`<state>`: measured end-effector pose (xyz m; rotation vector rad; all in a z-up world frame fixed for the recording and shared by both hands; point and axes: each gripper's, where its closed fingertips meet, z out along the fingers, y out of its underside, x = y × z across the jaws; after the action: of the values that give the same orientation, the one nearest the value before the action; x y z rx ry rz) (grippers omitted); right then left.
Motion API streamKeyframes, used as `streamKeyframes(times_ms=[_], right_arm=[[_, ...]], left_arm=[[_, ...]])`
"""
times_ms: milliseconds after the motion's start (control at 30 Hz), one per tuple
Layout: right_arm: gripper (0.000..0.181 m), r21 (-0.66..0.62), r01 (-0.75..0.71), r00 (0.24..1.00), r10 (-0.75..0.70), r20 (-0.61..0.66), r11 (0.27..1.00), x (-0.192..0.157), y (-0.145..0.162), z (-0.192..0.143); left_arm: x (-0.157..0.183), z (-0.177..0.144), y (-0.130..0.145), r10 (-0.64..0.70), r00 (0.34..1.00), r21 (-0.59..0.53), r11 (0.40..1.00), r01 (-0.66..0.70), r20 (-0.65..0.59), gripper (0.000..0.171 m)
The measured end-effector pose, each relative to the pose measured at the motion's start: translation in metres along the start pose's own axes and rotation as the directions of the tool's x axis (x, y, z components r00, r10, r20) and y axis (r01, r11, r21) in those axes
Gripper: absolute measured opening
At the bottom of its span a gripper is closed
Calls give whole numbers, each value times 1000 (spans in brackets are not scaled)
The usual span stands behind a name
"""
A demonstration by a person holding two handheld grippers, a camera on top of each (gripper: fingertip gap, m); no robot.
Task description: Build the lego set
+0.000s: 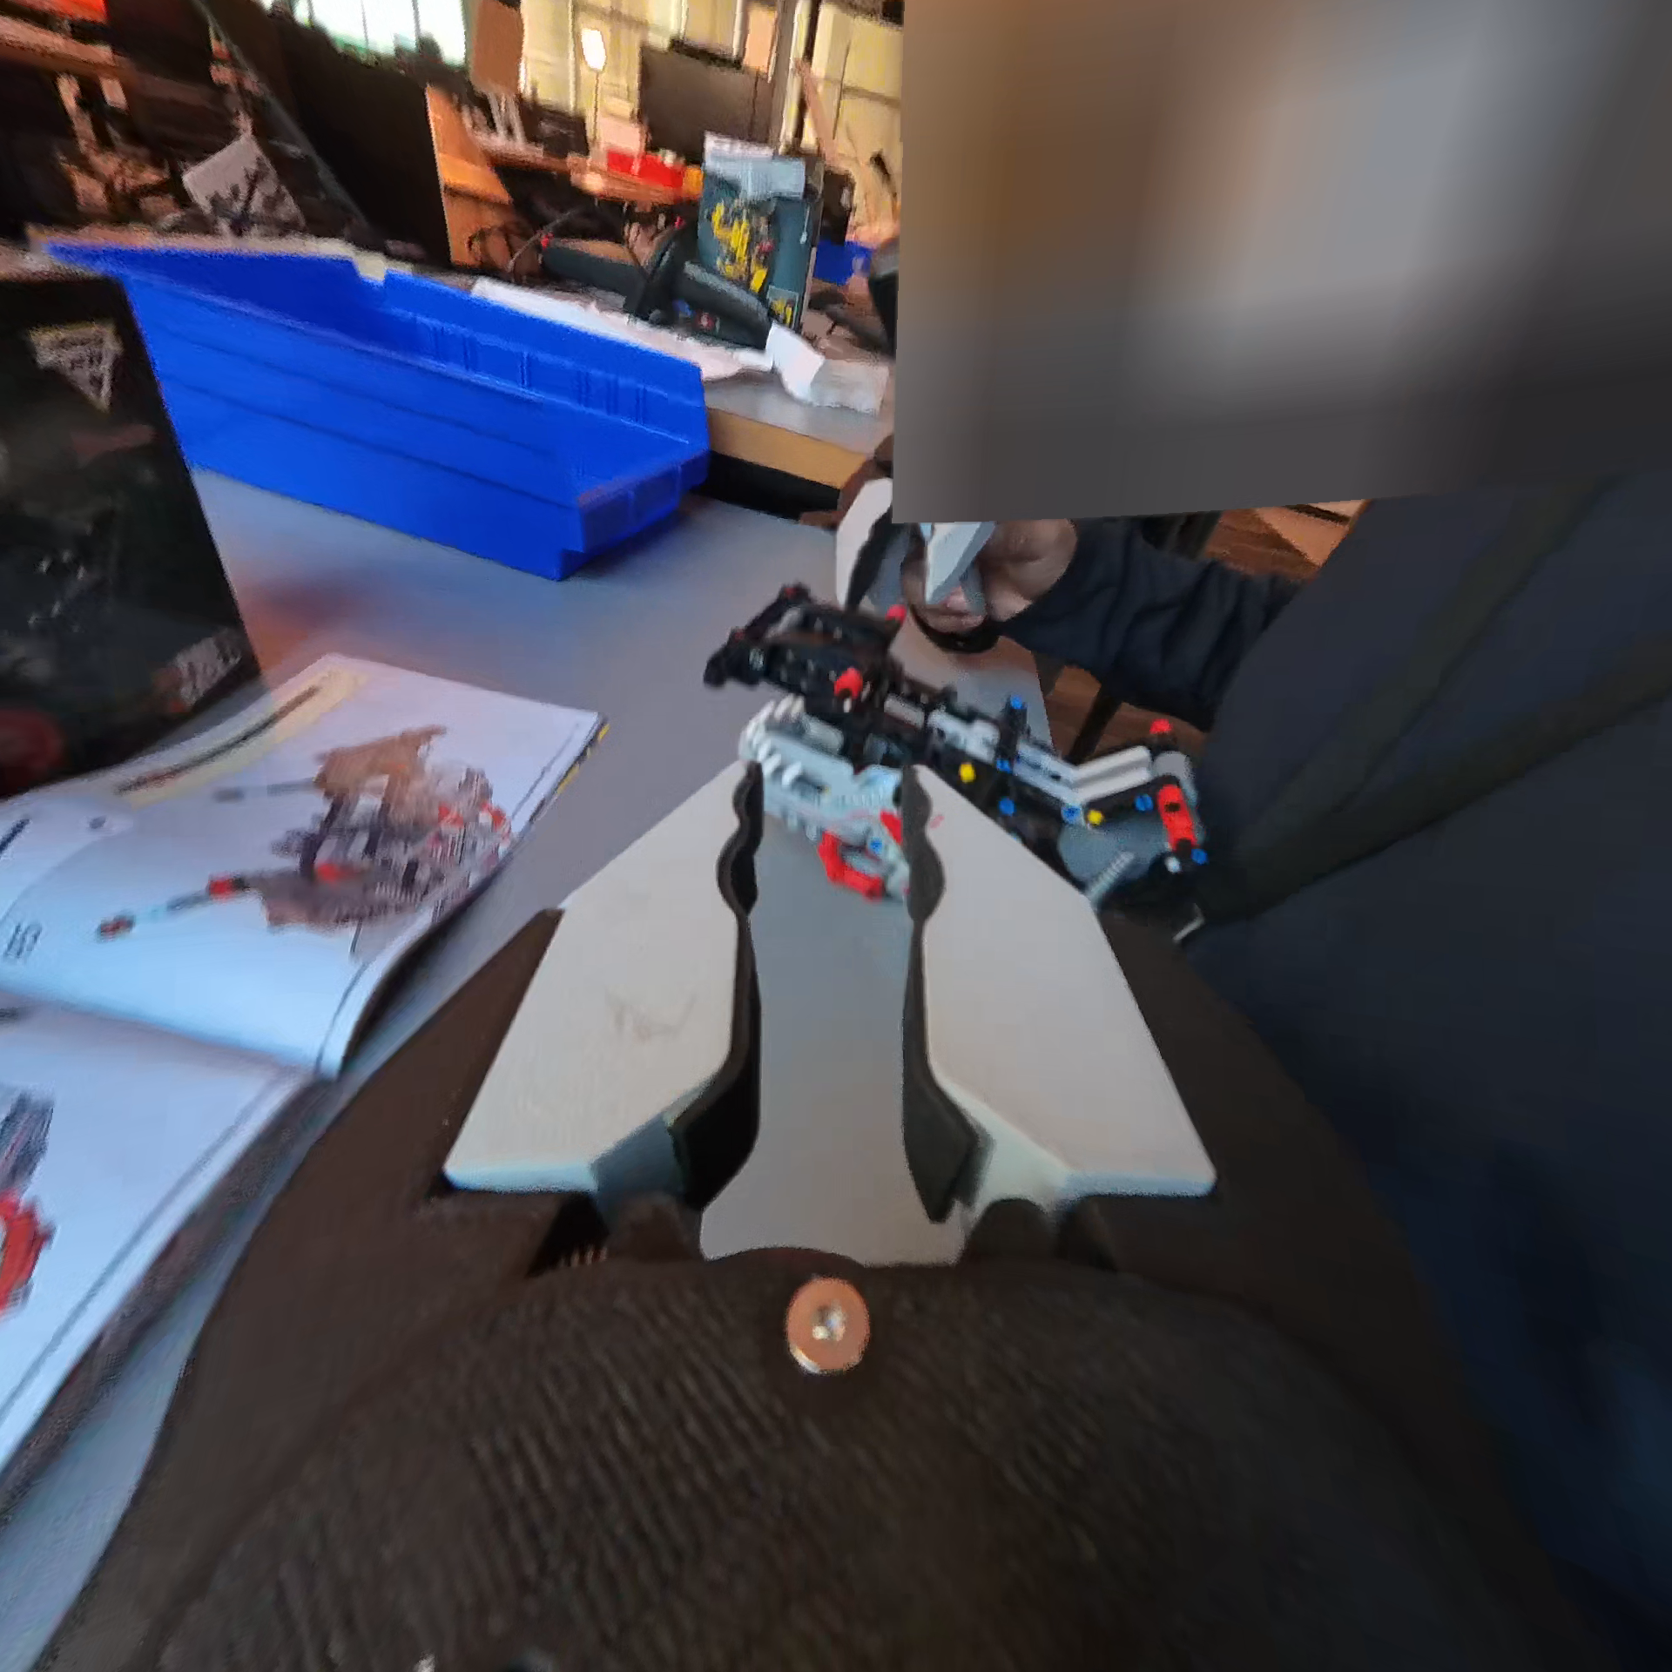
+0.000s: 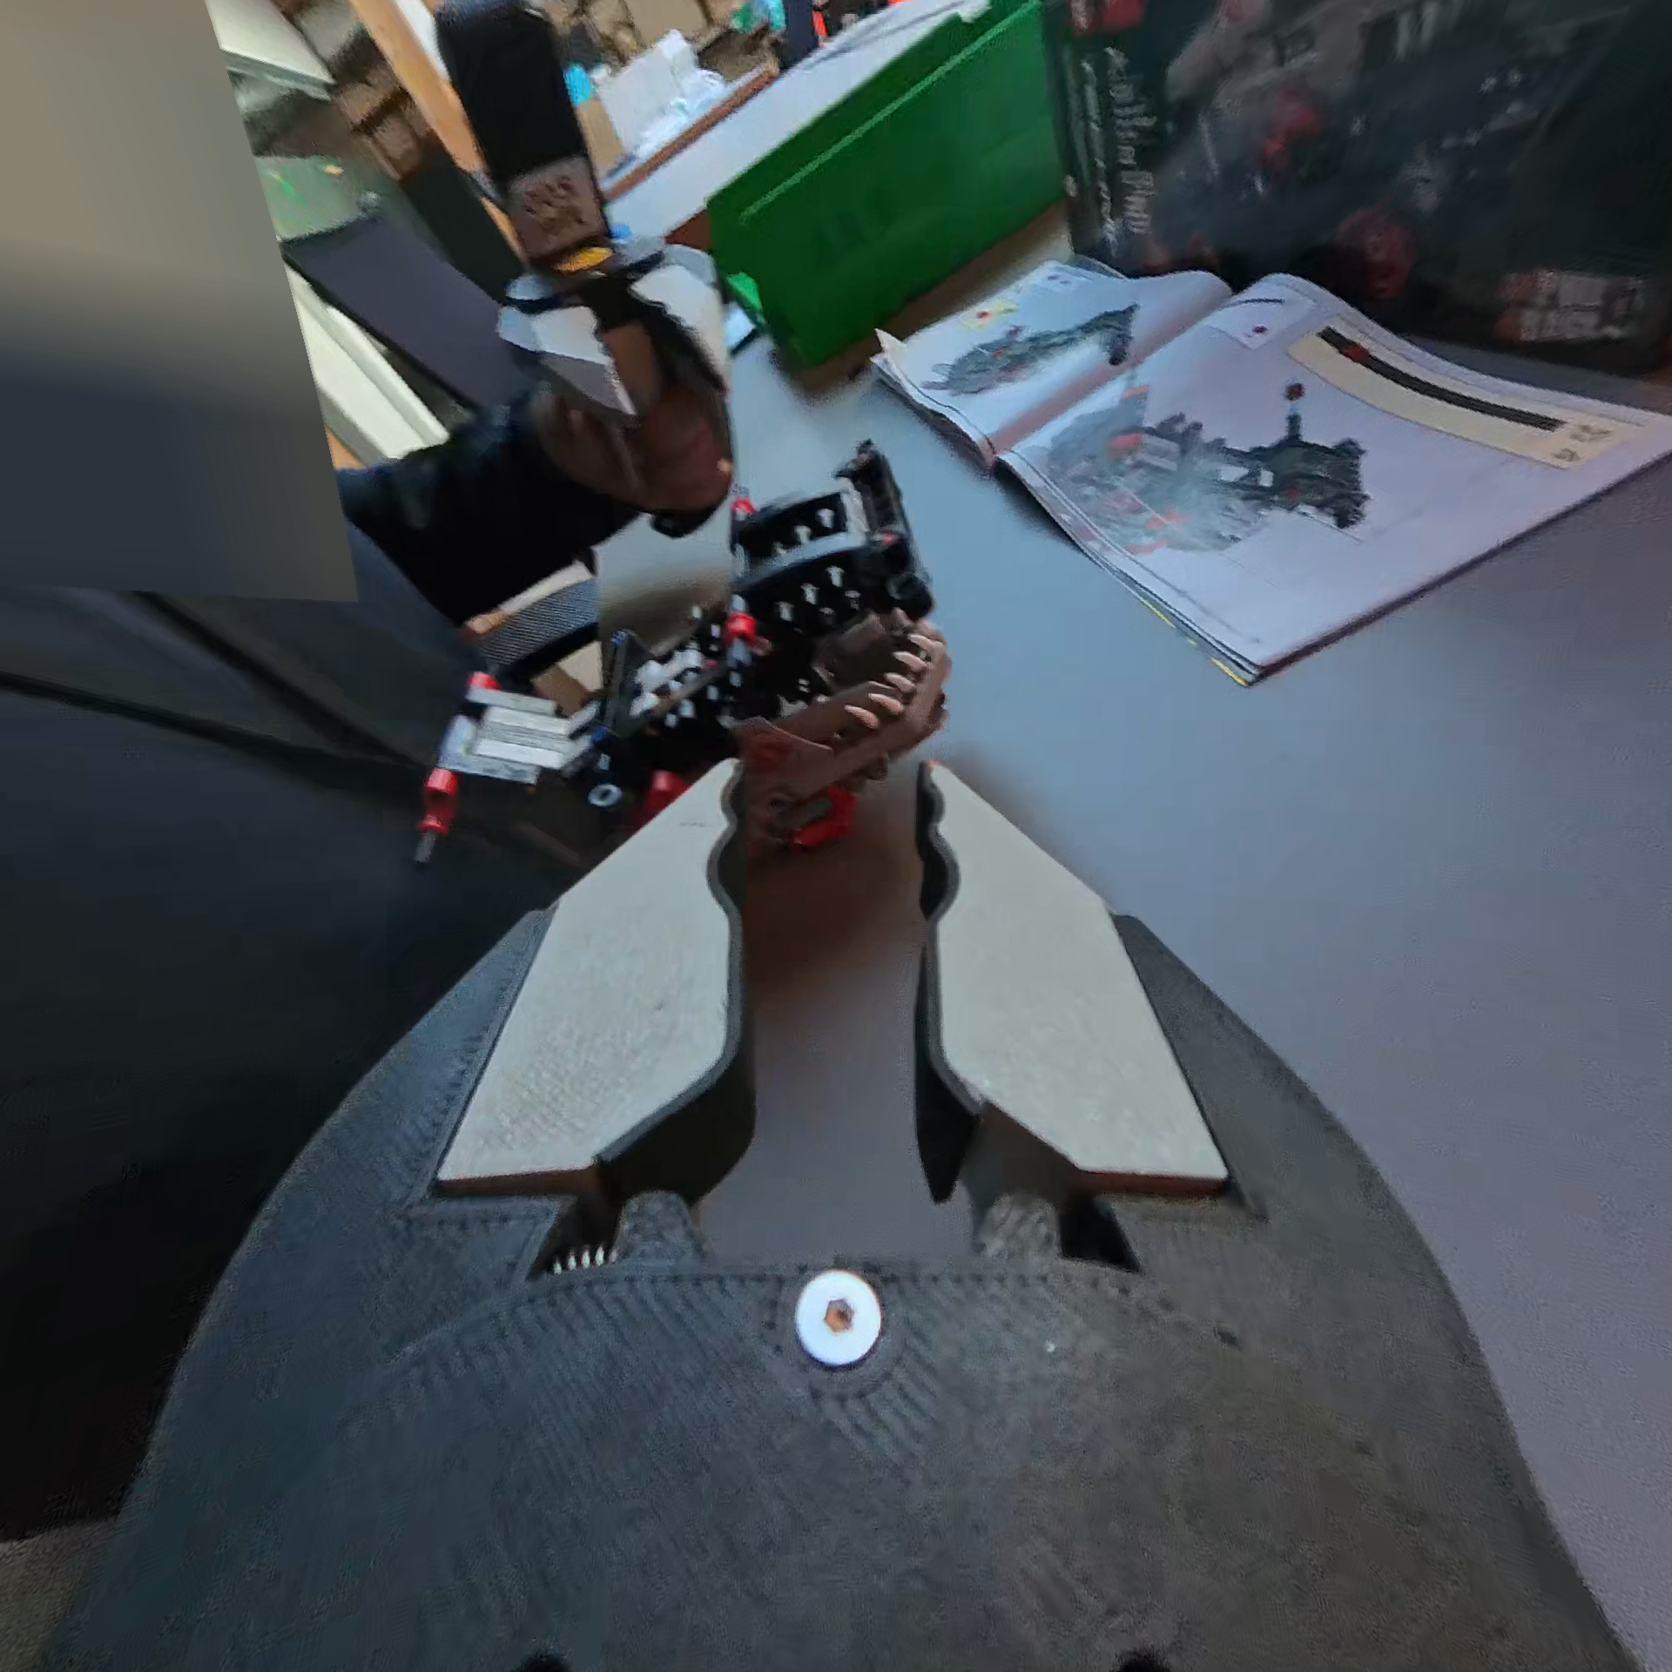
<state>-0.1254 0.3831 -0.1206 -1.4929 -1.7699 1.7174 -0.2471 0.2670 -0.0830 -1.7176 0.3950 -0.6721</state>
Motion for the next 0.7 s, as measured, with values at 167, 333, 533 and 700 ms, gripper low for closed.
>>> streamKeyframes(times_ms=[167, 333, 533, 700], right_arm=[[39, -17, 13, 991, -15, -136, 1000, 22, 7, 1], [39, -20, 71, 971, -74, -227, 997, 47, -3, -5], [48, -91, 164, 952, -182, -246, 982, 76, -38, 18], [51, -329, 277, 923, -345, -169, 903, 107, -42, 63]], left_arm=[[-1, -43, 36, 14, 986, -123, 992, 7, 169, 28], [-21, -63, 48, 59, 945, -157, 987, -8, 321, 27], [-63, -21, 20, 126, 942, -198, 978, -65, 312, 45], [-109, 27, 34, 305, 926, -462, 870, -174, 224, 51]])
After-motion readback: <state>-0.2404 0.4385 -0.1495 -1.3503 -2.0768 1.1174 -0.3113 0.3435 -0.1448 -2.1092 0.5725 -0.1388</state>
